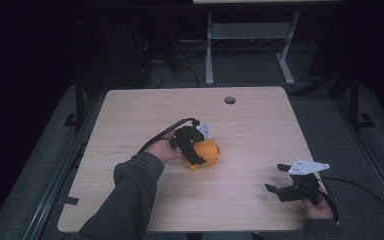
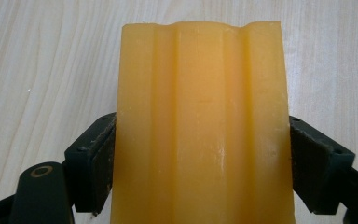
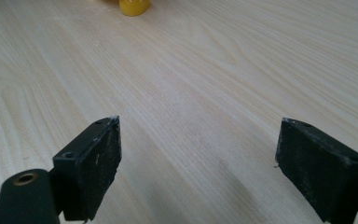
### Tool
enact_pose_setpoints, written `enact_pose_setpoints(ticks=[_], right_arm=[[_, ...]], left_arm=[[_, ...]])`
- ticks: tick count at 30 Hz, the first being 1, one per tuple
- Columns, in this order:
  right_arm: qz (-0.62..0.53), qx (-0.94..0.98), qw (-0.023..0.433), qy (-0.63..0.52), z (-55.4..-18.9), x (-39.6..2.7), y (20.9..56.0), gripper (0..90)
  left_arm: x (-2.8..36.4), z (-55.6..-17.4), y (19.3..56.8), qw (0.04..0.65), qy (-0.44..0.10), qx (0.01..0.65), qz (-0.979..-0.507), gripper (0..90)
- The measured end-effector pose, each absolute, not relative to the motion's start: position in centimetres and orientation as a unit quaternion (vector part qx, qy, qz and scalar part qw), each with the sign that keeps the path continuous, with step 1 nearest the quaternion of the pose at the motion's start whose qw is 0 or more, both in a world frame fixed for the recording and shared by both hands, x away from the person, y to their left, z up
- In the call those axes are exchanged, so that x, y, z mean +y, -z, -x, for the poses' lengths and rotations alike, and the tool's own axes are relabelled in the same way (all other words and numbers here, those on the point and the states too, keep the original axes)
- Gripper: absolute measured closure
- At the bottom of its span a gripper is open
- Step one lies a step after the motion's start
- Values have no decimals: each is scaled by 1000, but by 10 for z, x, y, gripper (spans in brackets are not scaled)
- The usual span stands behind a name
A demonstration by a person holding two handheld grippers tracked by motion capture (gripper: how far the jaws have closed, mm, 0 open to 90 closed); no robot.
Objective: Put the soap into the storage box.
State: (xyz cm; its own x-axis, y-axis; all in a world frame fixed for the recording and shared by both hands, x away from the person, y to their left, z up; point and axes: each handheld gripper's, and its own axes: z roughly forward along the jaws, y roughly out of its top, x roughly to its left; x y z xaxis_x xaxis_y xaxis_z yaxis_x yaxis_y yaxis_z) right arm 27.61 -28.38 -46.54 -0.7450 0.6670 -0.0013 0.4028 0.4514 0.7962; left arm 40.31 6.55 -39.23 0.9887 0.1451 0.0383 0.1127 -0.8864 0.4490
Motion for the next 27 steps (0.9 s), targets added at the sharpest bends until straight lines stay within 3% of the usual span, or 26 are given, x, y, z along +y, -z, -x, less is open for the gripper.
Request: enact_pose_setpoints(ticks=[27], right_arm=[[-320,838,159,-413,-277,-284,466,137]], left_arm=[[75,-396,377,251,-49,59,-965,179]])
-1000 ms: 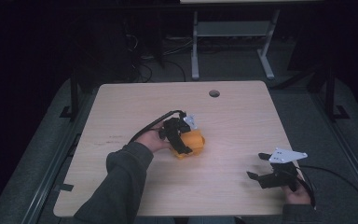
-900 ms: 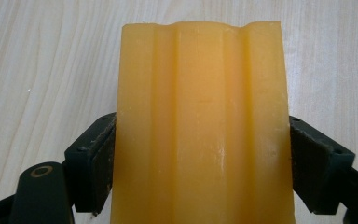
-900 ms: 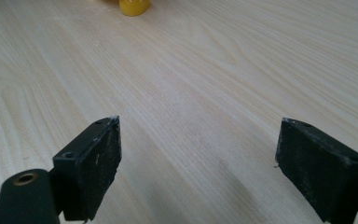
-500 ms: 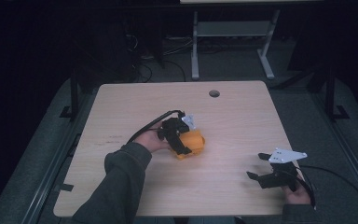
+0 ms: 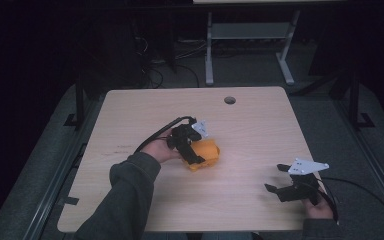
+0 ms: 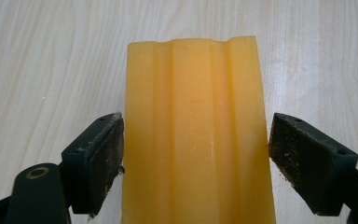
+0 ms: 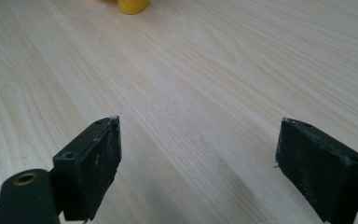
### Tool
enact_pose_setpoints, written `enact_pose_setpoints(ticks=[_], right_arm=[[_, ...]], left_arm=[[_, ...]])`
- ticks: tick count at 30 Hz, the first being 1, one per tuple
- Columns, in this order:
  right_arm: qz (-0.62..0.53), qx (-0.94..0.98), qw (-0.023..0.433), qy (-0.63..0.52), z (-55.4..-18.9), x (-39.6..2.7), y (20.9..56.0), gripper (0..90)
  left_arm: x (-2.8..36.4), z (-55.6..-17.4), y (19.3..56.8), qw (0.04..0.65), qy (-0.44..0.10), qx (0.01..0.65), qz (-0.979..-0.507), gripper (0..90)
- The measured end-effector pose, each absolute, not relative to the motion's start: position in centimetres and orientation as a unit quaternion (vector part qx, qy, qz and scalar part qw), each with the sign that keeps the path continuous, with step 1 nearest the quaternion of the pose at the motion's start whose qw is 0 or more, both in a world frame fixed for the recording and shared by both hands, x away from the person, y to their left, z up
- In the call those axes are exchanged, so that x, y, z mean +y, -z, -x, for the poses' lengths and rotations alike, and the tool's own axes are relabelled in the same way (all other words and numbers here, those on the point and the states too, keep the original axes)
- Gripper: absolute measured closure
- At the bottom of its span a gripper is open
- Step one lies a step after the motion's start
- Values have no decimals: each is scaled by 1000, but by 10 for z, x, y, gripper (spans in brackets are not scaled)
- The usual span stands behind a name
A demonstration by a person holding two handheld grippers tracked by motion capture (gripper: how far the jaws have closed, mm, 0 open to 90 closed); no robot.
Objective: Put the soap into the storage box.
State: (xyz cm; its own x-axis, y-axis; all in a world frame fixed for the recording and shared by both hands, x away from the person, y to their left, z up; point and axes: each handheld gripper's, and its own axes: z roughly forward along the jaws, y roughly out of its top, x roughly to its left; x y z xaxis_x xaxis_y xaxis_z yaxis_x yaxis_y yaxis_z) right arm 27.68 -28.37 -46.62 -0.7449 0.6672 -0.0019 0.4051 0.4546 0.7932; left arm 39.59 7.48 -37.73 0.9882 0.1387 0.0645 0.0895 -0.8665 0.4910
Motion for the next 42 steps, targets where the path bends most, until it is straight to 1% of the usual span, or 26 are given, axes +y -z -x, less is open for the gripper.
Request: enact_pose_setpoints(ticks=[22,25,42], right_arm=[[-323,836,160,-413,-277,-283,467,137],[-326,836,159,-413,-277,-283,467,137],[-323,838,164,-409,-277,-281,466,137]], left_arm=[[87,-388,366,259,-60,66,-962,179],[90,-386,363,268,-60,68,-959,179],[109,-377,363,264,-68,82,-959,179]])
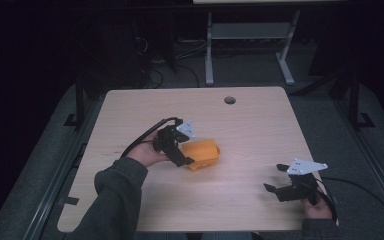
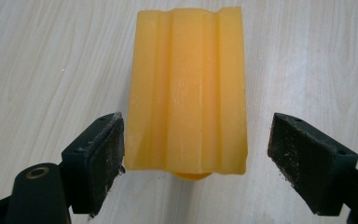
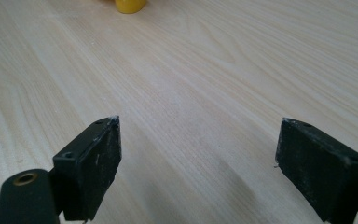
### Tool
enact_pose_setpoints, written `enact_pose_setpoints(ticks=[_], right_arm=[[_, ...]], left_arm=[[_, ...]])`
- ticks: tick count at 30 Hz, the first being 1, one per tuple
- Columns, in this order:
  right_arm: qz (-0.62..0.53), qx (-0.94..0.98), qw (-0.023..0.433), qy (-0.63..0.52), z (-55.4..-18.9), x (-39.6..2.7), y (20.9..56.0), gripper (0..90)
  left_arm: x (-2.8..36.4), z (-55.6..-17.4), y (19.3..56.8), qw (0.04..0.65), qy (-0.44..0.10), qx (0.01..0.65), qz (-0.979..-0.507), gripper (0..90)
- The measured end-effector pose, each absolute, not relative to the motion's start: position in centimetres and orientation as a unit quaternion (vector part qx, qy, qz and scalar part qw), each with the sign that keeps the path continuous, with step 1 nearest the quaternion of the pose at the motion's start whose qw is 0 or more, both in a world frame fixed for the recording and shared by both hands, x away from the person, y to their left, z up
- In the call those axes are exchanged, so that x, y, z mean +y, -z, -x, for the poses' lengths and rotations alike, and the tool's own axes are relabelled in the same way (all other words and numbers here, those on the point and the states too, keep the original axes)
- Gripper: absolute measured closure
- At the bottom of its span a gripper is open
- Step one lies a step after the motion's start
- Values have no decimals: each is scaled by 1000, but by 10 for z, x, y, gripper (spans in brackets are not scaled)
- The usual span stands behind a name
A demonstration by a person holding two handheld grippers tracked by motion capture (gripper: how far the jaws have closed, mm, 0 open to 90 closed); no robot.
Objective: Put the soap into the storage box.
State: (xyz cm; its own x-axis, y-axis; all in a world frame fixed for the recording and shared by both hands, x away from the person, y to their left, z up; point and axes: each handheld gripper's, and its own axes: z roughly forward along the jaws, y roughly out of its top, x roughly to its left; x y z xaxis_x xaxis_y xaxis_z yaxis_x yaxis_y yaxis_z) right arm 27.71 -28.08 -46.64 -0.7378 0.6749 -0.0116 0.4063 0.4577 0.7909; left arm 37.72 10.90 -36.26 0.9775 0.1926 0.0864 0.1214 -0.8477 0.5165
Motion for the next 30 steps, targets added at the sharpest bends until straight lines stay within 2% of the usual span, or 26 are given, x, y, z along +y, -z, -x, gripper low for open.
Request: enact_pose_setpoints(ticks=[30], right_arm=[[-338,828,174,-411,-276,-282,465,137]], left_arm=[[144,-356,361,296,-74,96,-947,180]])
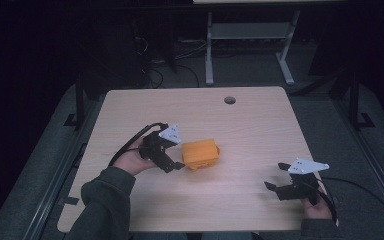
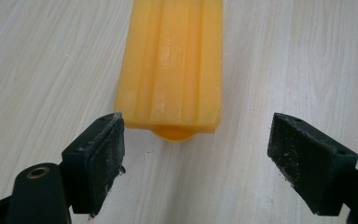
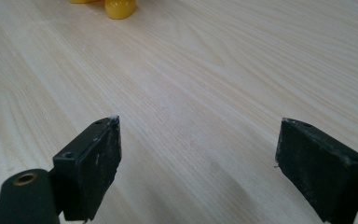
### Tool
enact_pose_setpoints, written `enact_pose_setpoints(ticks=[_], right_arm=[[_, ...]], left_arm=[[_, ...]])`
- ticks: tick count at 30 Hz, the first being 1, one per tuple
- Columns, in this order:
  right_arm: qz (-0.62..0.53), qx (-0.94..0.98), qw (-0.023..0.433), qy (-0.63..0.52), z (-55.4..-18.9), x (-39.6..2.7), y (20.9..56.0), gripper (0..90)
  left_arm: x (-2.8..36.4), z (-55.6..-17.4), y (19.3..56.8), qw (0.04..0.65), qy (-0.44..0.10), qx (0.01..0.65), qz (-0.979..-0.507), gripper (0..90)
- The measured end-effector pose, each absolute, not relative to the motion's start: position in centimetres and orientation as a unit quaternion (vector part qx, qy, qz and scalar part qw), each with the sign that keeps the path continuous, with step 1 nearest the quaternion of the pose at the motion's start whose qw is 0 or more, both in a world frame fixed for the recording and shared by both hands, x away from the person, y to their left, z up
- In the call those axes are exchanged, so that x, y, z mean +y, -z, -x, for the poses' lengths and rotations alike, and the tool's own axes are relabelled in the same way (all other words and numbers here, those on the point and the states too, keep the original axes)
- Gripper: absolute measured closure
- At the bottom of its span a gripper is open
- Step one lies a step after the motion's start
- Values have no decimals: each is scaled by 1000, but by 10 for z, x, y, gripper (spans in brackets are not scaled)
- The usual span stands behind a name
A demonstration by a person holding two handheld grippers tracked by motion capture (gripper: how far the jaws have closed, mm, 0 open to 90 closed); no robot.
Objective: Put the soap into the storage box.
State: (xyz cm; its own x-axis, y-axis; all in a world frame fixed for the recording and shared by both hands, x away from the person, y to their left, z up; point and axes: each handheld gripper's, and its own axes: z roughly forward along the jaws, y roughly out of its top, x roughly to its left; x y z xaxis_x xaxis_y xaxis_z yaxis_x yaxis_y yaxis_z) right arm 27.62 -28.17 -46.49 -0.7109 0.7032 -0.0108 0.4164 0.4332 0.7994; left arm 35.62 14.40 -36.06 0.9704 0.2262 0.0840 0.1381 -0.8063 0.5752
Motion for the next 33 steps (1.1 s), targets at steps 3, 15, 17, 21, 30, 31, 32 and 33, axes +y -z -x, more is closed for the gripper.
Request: enact_pose_setpoints(ticks=[3,15,17,21,30,31,32,33], right_arm=[[-339,827,176,-412,-276,-282,464,137],[-347,819,182,-419,-276,-283,463,137],[-349,818,181,-419,-276,-283,464,137],[-352,817,183,-419,-276,-283,464,137],[-357,815,191,-414,-277,-284,465,137],[-359,814,195,-414,-276,-284,465,137],[-362,812,195,-414,-276,-285,465,137],[-363,812,194,-413,-276,-285,465,137]], left_arm=[[148,-353,363,301,-74,99,-946,180],[158,-344,369,304,-71,105,-944,180],[163,-342,370,306,-70,111,-943,180],[169,-338,370,311,-75,114,-941,180],[177,-332,374,309,-79,115,-941,180],[178,-331,375,311,-81,117,-940,180],[180,-329,377,312,-79,116,-940,180],[181,-328,378,314,-81,117,-939,180]])
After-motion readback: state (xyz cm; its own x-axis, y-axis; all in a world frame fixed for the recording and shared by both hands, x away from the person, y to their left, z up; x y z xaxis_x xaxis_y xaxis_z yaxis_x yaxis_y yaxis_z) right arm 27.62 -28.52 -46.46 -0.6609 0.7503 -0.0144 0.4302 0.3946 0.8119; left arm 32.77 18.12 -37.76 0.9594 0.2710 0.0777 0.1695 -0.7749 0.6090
